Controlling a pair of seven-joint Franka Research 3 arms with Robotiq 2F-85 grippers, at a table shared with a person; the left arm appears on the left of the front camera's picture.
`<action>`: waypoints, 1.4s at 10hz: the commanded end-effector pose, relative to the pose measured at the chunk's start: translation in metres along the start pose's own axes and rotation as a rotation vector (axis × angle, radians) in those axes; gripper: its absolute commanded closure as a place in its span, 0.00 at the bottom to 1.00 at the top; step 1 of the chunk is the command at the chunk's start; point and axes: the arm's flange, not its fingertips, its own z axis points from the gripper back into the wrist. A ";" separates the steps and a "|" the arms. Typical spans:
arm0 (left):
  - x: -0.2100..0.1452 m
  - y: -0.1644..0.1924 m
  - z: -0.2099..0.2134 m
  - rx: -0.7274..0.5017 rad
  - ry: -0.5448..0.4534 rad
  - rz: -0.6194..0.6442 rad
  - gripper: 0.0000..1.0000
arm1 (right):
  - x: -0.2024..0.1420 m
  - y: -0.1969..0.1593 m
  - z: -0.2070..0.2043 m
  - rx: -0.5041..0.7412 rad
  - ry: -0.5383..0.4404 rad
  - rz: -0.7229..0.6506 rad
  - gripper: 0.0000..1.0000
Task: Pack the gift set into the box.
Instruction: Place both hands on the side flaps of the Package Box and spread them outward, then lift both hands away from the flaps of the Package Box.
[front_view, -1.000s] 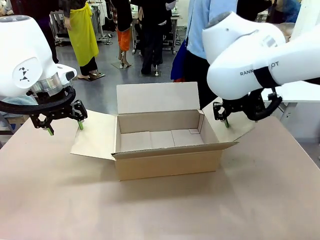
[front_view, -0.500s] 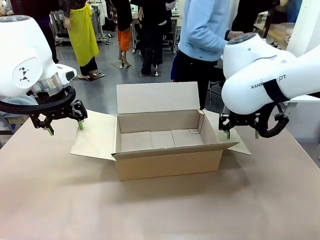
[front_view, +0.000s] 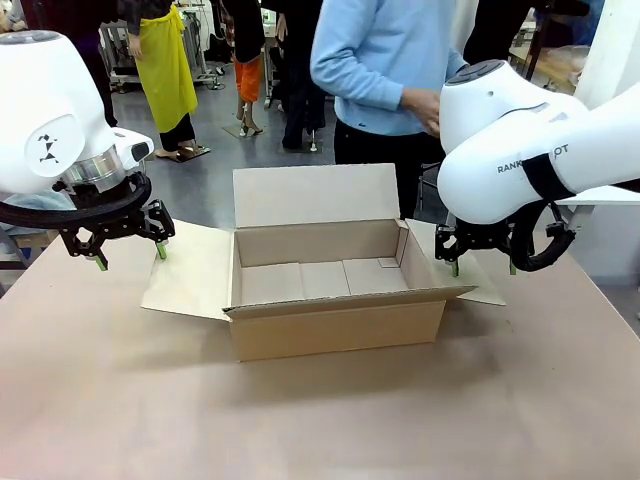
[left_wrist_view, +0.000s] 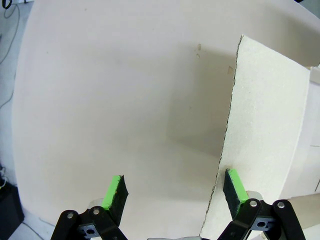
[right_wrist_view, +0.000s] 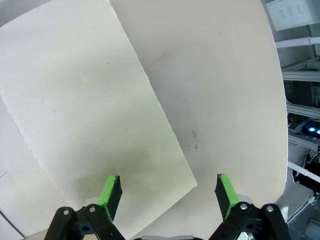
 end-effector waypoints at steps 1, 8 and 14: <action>0.000 0.000 0.002 0.020 -0.006 0.011 0.00 | 0.003 0.000 0.003 -0.017 -0.010 0.007 0.00; 0.000 0.000 0.002 0.020 -0.006 0.011 0.00 | 0.003 0.000 0.003 -0.017 -0.010 0.007 0.00; 0.000 0.000 0.002 0.020 -0.006 0.011 0.00 | 0.003 0.000 0.003 -0.017 -0.010 0.007 0.00</action>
